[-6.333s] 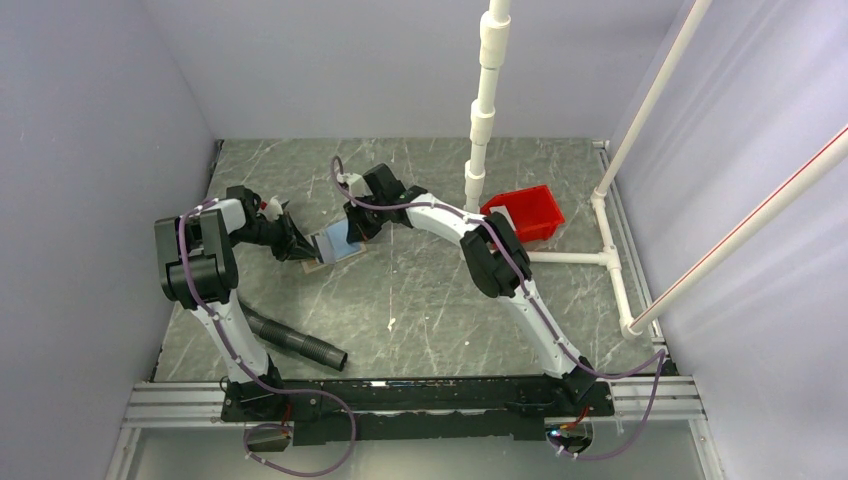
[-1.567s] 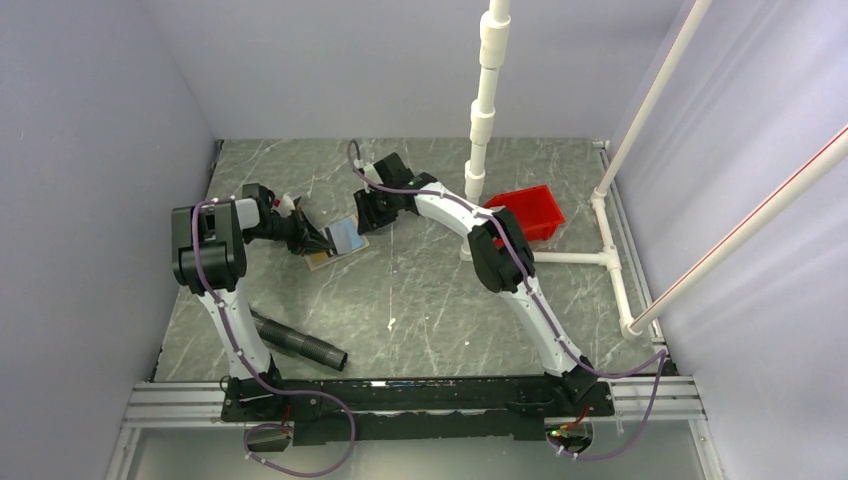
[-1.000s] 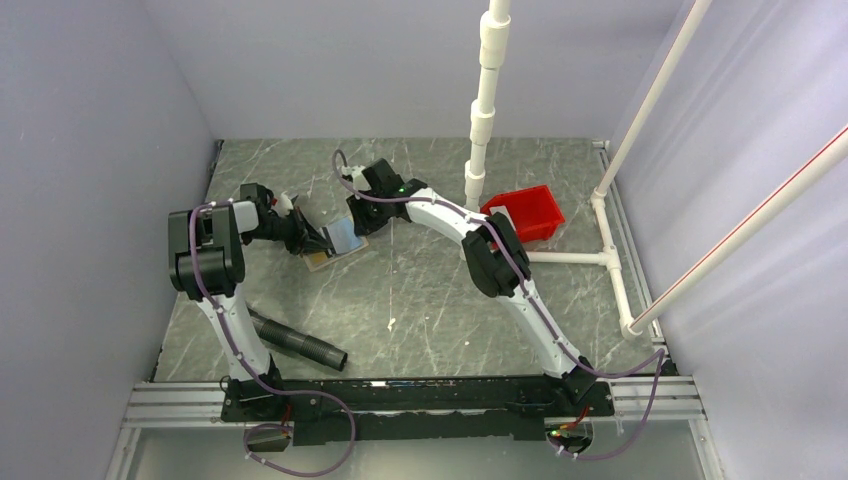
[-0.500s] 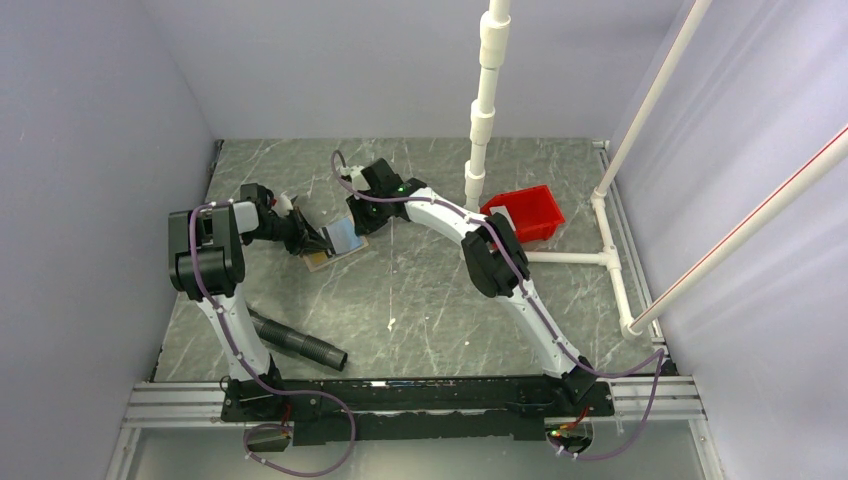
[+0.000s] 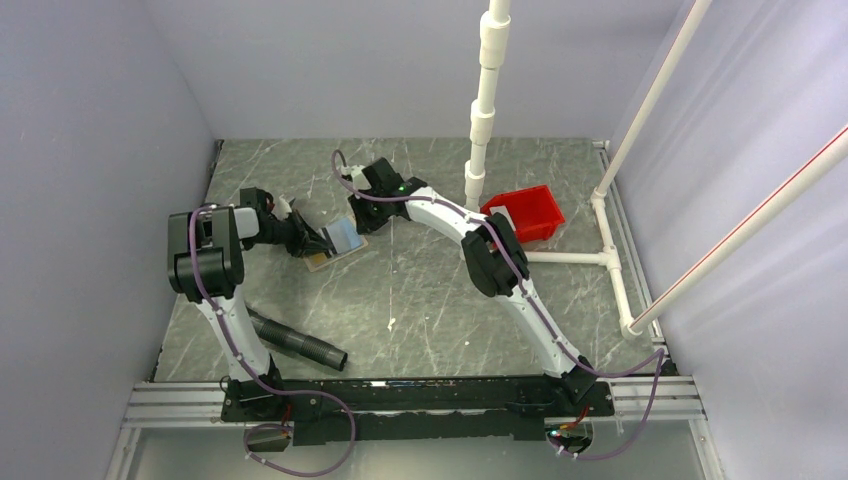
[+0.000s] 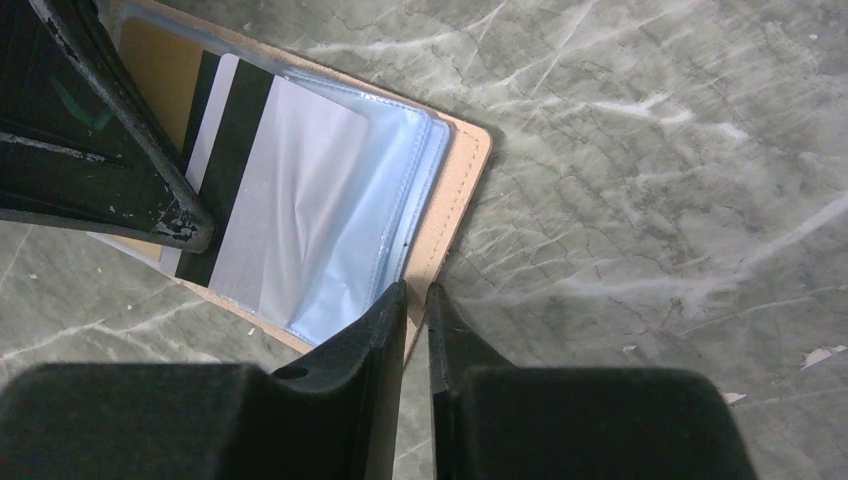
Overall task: Put the credit cards into the card holder
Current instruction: Insert the credit card into the card holder.
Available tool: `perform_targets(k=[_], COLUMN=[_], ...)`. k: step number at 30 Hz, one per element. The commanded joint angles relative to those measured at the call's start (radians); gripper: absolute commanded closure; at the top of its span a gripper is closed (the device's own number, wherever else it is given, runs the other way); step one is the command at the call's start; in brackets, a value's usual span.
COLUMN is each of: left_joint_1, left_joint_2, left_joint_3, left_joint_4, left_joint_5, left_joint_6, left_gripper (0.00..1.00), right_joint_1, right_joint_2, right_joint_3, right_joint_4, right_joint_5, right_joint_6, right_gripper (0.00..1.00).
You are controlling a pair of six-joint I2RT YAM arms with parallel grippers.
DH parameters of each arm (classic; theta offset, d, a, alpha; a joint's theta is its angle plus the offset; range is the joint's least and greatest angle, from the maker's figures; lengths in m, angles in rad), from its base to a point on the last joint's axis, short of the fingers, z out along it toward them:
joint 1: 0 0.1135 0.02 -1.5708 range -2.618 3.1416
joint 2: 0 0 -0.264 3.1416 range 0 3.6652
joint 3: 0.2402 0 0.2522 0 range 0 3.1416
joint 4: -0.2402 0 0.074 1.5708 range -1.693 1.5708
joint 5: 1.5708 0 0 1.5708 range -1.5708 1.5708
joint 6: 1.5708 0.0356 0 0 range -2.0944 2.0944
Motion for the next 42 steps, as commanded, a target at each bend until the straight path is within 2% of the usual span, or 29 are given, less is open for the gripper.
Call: perform_targets(k=[1, 12, 19, 23, 25, 28, 32, 35, 38, 42], left_joint_1=[-0.018, -0.014, 0.003, 0.005, 0.005, 0.005, 0.005, 0.005, 0.005, 0.005], left_joint_2=[-0.046, -0.102, -0.102, -0.098, -0.092, -0.092, -0.085, -0.081, -0.076, -0.079], left_joint_3=[-0.067, -0.024, -0.032, -0.028, -0.024, -0.026, -0.019, -0.014, -0.011, -0.020], left_joint_4=[0.126, -0.014, -0.036, -0.030, -0.034, -0.043, -0.059, -0.058, -0.060, -0.055], left_joint_5=[-0.137, -0.226, -0.228, -0.210, -0.203, -0.205, -0.202, -0.196, -0.193, -0.189], left_joint_6=[-0.053, 0.017, 0.035, 0.034, 0.035, 0.043, 0.054, 0.052, 0.054, 0.054], left_gripper=[1.00, 1.00, 1.00, 1.00, 1.00, 1.00, 1.00, 1.00, 1.00, 1.00], right_joint_1=[0.027, 0.027, 0.031, 0.032, 0.022, -0.008, -0.037, -0.011, 0.031, 0.068], right_joint_2=[0.059, 0.050, 0.027, 0.012, -0.012, -0.050, -0.158, -0.221, -0.204, -0.142], right_joint_3=[-0.007, -0.012, -0.054, -0.093, -0.124, -0.136, -0.233, -0.269, -0.232, -0.144], right_joint_4=[-0.059, -0.055, -0.021, 0.020, 0.047, 0.039, 0.116, 0.157, 0.139, 0.073], right_joint_5=[-0.069, -0.072, -0.099, -0.104, -0.090, -0.036, -0.083, -0.110, -0.111, -0.032], right_joint_6=[-0.007, -0.016, -0.024, -0.011, 0.025, 0.071, 0.120, 0.105, 0.076, 0.049], right_gripper=[0.86, 0.85, 0.62, 0.58, 0.53, 0.52, 0.54, 0.54, 0.55, 0.62])
